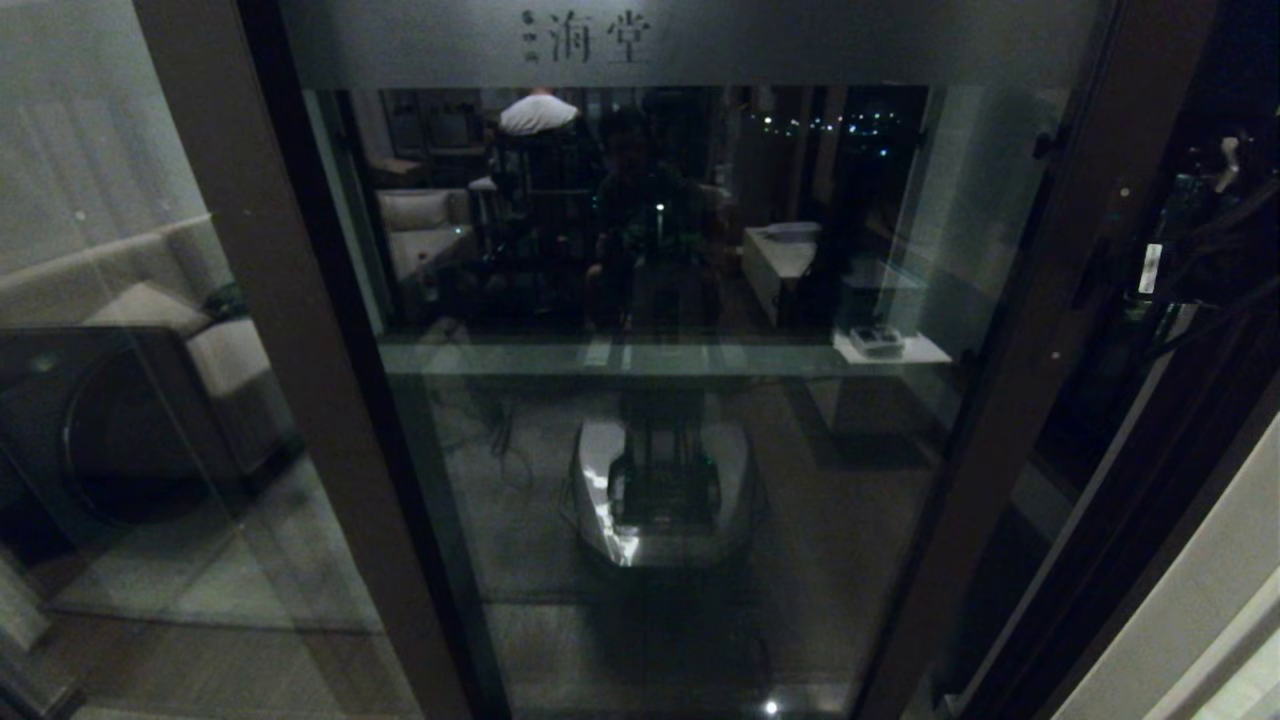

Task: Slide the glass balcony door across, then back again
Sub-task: Close the slid door

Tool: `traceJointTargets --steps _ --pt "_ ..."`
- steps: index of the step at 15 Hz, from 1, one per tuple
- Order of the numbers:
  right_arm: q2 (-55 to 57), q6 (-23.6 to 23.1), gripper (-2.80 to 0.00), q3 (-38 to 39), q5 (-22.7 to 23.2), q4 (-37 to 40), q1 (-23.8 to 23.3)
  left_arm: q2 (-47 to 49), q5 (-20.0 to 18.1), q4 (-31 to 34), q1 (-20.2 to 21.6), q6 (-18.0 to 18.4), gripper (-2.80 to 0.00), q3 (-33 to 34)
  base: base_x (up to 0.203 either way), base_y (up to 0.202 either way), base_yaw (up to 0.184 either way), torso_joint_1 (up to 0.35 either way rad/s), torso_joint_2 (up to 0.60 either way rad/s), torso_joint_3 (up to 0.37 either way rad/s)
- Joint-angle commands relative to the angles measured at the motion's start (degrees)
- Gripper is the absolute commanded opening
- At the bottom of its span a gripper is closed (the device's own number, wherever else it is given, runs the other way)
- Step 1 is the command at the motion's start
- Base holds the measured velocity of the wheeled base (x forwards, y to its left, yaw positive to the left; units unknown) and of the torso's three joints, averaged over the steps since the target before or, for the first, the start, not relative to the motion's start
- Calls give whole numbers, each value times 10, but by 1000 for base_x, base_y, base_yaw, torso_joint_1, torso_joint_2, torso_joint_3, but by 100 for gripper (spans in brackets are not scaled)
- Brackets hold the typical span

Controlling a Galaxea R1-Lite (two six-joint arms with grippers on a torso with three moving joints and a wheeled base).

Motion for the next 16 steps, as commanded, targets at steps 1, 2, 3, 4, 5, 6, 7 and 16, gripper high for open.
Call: traceJointTargets --steps 1,2,3,4,5,6,7,16 --pt "11 -2 0 -6 -2 -4 -15 0 0 0 0 0 -280 0 0 0 0 0 0 0" --pt "14 -2 0 -9 -1 -4 -19 0 0 0 0 0 -280 0 0 0 0 0 0 0" --pt "15 -4 0 -11 -1 -4 -24 0 0 0 0 0 -280 0 0 0 0 0 0 0" --pt "19 -7 0 -13 -1 -4 -28 0 0 0 0 0 -280 0 0 0 0 0 0 0" --pt "22 -9 0 -17 0 -4 -33 0 0 0 0 0 -280 0 0 0 0 0 0 0" --pt "24 -10 0 -21 4 -4 -38 0 0 0 0 0 -280 0 0 0 0 0 0 0" --pt "27 -11 0 -22 10 -4 -44 0 0 0 0 0 -280 0 0 0 0 0 0 0" --pt "46 -23 0 -42 15 -11 -73 0 0 0 -1 0 -280 0 0 0 0 0 0 0"
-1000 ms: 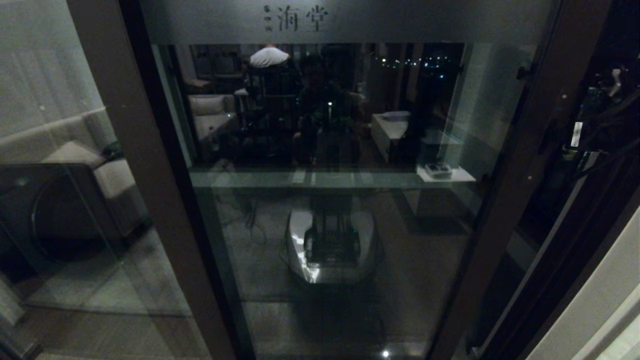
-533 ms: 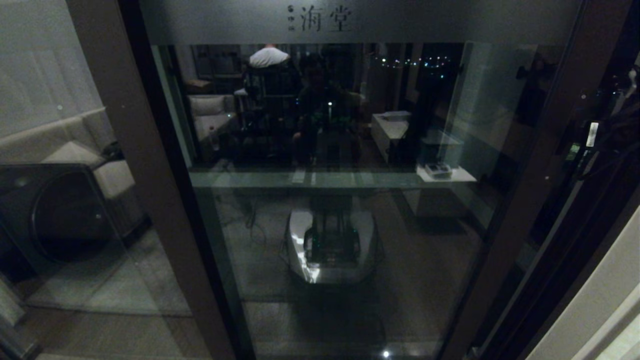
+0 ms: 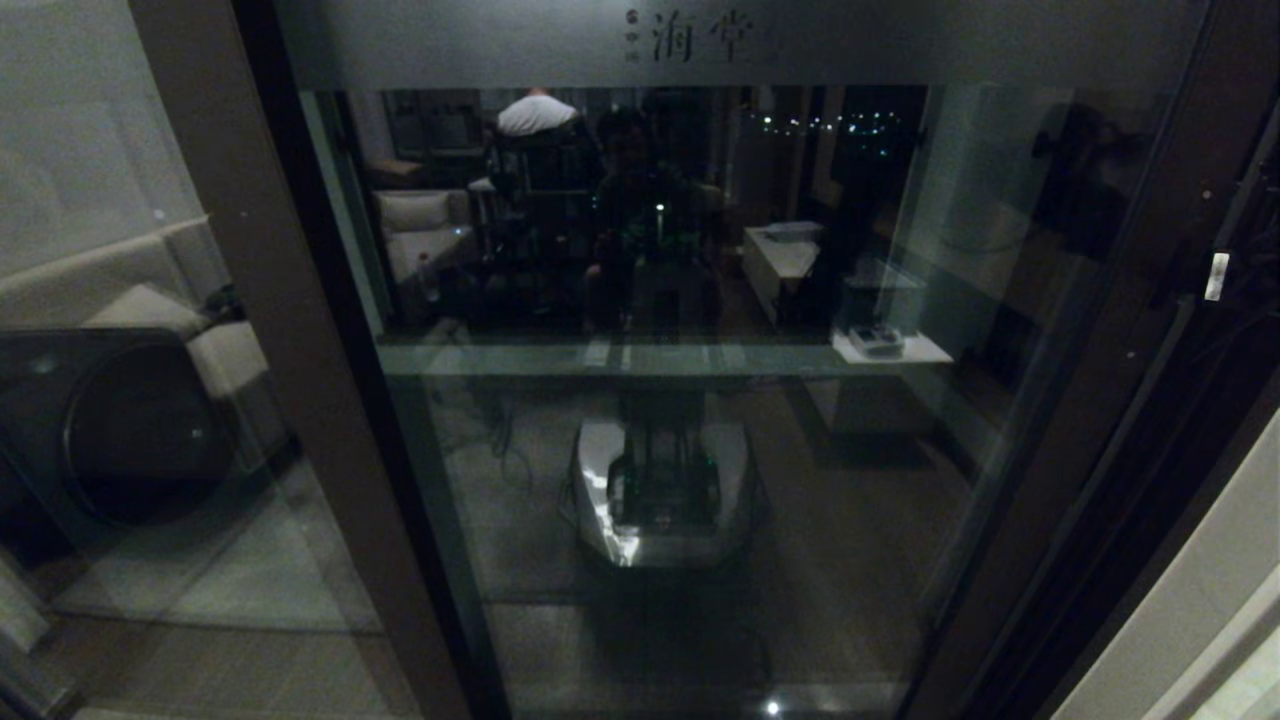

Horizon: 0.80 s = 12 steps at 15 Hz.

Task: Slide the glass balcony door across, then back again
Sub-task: Close the slid door

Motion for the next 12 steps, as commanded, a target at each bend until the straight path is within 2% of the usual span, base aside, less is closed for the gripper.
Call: traceJointTargets --steps 1,7,12 --pt "11 -1 0 -9 1 -4 -4 0 0 0 0 0 -280 0 0 0 0 0 0 0" --pt "-6 0 0 -8 6 -4 -13 0 0 0 0 0 -280 0 0 0 0 0 0 0" --pt "-73 1 0 49 35 -4 -13 0 0 0 0 0 -280 0 0 0 0 0 0 0"
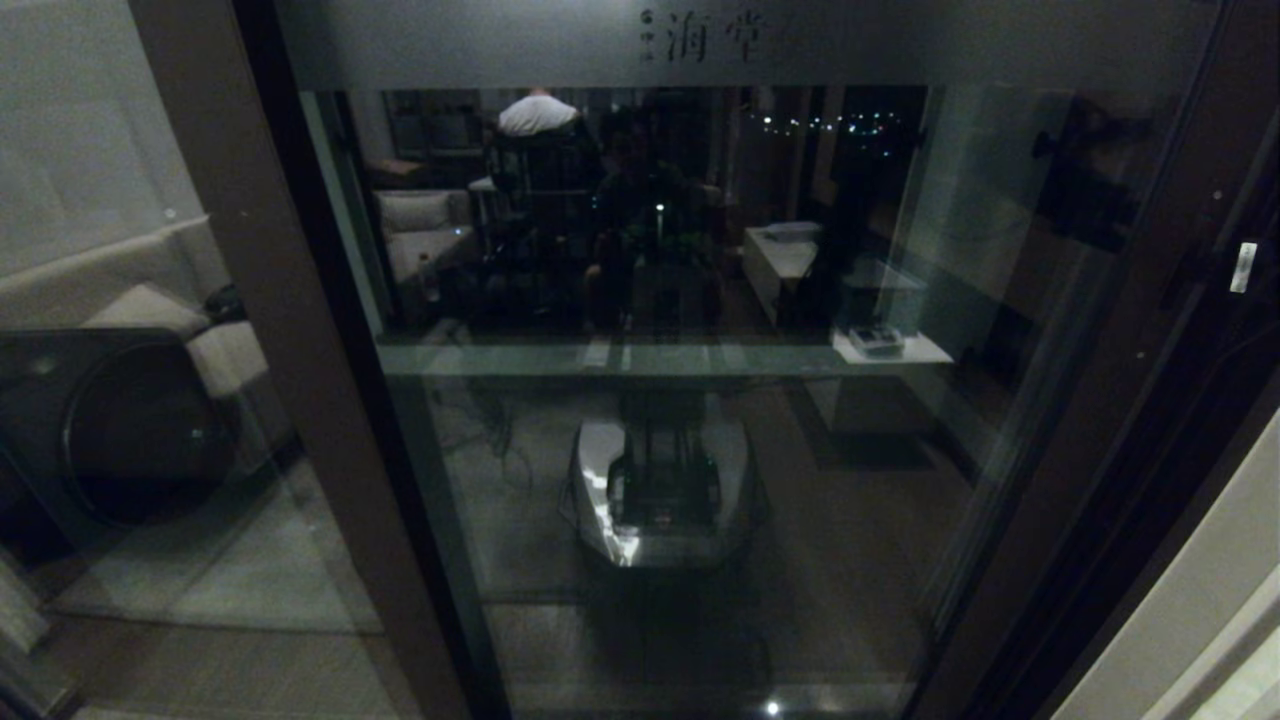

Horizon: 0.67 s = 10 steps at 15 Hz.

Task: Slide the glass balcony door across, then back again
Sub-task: Close the slid door

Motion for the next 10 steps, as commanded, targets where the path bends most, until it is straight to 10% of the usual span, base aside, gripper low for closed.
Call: traceJointTargets --steps 1,10 --pt "-47 -1 -280 38 12 0 0 0 0 0 0 0 -280 0 0 0 0 0 0 0" --pt "-147 -9 -280 96 -50 8 46 0 1 0 0 -6 -280 1 0 0 0 0 0 0"
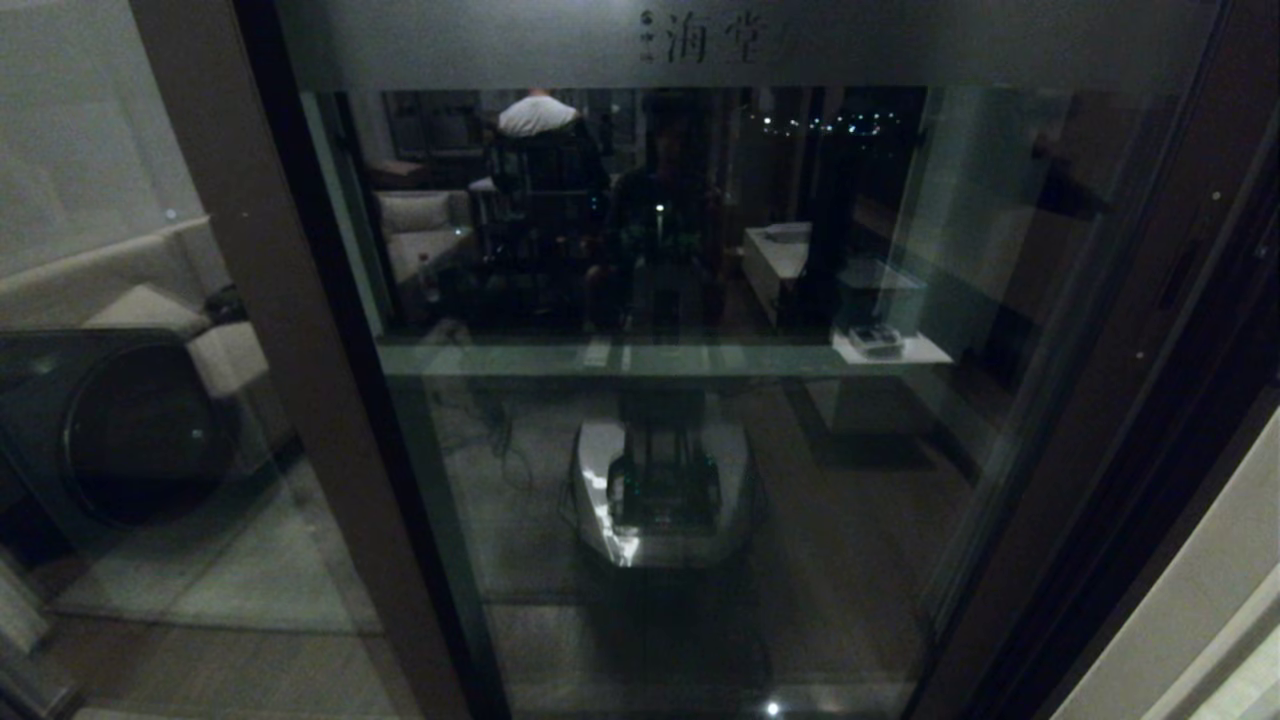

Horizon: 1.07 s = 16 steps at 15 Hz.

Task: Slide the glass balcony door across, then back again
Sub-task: Close the slid door

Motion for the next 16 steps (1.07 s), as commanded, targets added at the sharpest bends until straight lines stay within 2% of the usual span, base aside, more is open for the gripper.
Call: traceJointTargets --steps 1,13,16 --pt "-19 -1 -280 -13 -8 3 30 0 0 1 0 0 -280 0 0 0 0 0 0 0" --pt "61 12 -280 -22 -10 9 42 0 0 1 0 0 -280 0 0 0 0 0 0 0" --pt "100 17 -280 -22 -4 -41 45 0 0 1 0 0 -280 0 0 0 0 0 0 0"
